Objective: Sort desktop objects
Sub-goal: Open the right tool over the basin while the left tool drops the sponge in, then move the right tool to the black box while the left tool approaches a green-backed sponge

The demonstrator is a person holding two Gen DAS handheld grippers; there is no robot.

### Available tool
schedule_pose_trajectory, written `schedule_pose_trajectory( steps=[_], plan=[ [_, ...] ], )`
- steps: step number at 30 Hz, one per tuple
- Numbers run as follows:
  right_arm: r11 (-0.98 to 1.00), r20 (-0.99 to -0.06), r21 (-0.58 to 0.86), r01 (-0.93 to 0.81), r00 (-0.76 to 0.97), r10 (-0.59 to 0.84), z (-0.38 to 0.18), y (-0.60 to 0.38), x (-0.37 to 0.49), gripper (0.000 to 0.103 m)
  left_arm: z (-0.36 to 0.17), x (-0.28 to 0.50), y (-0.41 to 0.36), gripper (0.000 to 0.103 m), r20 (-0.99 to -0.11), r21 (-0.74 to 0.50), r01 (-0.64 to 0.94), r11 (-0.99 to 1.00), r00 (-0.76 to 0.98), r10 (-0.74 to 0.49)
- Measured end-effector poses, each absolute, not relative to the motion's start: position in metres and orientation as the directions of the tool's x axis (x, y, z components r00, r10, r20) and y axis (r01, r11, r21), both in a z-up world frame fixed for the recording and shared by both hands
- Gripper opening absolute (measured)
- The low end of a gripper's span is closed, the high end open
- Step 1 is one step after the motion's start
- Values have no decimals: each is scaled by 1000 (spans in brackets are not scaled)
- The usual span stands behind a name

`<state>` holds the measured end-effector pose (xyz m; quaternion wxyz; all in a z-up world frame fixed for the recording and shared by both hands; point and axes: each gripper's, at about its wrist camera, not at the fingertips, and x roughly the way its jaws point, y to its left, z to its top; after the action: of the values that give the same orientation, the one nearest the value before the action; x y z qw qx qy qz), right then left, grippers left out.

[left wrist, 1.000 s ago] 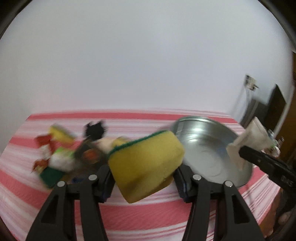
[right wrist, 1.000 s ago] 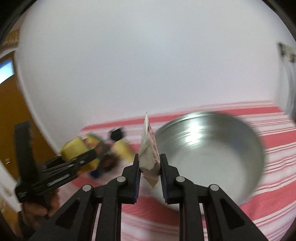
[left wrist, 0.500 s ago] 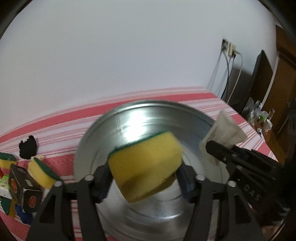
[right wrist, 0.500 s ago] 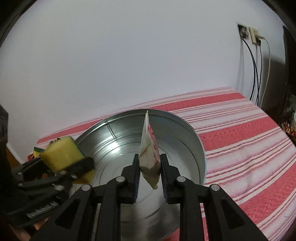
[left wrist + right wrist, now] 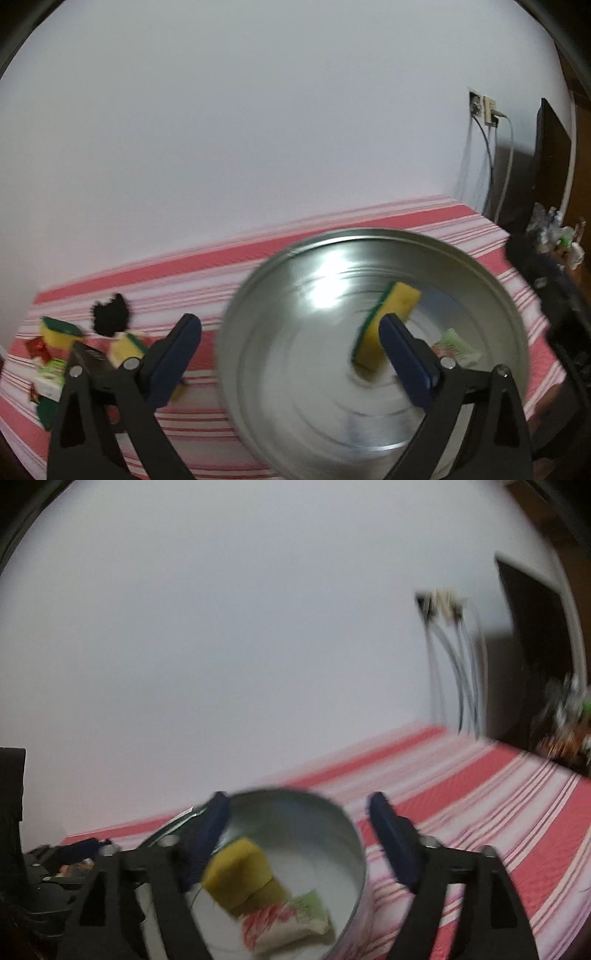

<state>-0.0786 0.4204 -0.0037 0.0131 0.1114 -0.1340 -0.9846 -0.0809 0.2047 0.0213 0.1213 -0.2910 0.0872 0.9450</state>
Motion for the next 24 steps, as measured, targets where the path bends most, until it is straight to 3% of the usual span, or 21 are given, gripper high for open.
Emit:
schedule_pose_trajectory(
  steps=[6,11,24],
  plan=[
    [-982,-94,186,17,-995,-35,3,395,-50,95,16,-80,165,100,-538,92,-189,-978,-835,111],
    [-986,-104,165,28,-994,-46,8,380,-33,95,8,-73,130,100,-478,114,-90,-989,-878,25],
    [-988,-129,92,121,-983,-132,10,337,-22,95,-6,-67,76,100,-488,101,-10,-995,-872,-40]
  ],
)
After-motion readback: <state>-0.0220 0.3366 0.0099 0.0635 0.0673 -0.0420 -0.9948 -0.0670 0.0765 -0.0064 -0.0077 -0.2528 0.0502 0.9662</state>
